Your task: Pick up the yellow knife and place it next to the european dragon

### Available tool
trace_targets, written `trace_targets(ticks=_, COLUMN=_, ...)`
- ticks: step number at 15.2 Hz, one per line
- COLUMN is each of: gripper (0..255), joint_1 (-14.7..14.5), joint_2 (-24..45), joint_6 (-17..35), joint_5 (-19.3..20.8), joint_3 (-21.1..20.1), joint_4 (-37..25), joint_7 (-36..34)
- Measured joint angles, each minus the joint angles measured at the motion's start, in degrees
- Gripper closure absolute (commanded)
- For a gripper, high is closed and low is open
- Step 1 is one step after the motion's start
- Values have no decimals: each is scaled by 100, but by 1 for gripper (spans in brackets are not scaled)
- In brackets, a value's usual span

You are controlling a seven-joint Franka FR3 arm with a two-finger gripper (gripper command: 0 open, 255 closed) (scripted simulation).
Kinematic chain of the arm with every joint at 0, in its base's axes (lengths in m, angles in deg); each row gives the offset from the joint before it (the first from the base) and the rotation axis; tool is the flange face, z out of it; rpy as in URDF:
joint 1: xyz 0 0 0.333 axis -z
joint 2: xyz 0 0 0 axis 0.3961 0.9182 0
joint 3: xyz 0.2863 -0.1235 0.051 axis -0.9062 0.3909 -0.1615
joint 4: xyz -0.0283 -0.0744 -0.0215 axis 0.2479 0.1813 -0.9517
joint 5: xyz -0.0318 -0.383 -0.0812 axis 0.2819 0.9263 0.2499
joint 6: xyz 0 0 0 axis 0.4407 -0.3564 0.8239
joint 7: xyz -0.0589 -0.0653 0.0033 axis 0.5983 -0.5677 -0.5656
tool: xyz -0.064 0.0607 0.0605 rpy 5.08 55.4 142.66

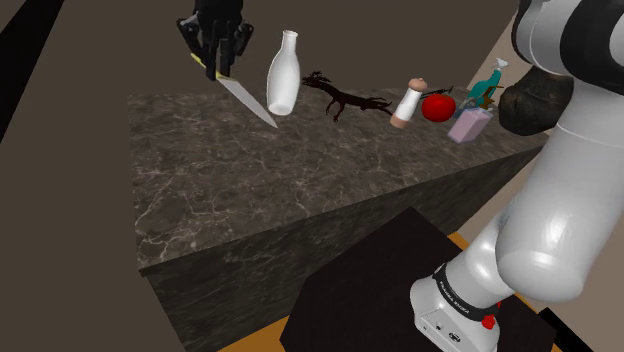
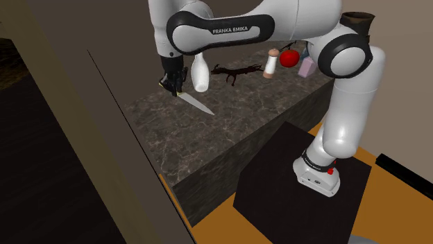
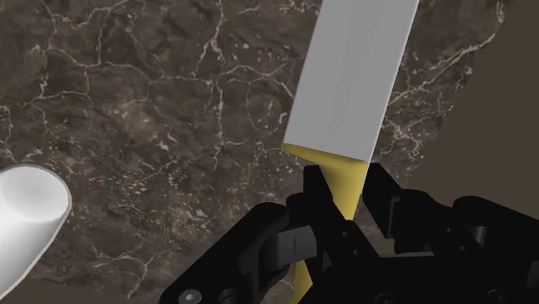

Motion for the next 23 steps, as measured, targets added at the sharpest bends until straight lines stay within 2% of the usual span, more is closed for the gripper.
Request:
trace_targets(ticks=4, gripper=255, joint_1=-36, joint_2=56, joint_6=-305, joint_5=21, joint_3=-7, joint_4=-358, joint_7=-6)
trace_targets(ticks=5, gripper=255, joint_1=25, joint_2=-41, joint_6=-301, joint_5=-23, joint_3=6, joint_4=-263, joint_7=59)
trace_targets(ticks=10, gripper=255, joint_1=498, joint_2=-1079, joint_6=-10, joint_5=-459, joint_3=166, joint_4=988, joint_7=634)
trace_targets(ticks=15, gripper=255, joint_1=813, joint_2=-2094, joint_6=225, joint_5=-838, joint_3=455, joint_4=2187, joint_7=1280)
trace_targets(ticks=23, gripper=255, joint_1=1167, joint_2=-3312, joint_6=251, joint_5=-1084, joint_3=1127, joint_4=3443, joint_7=2386)
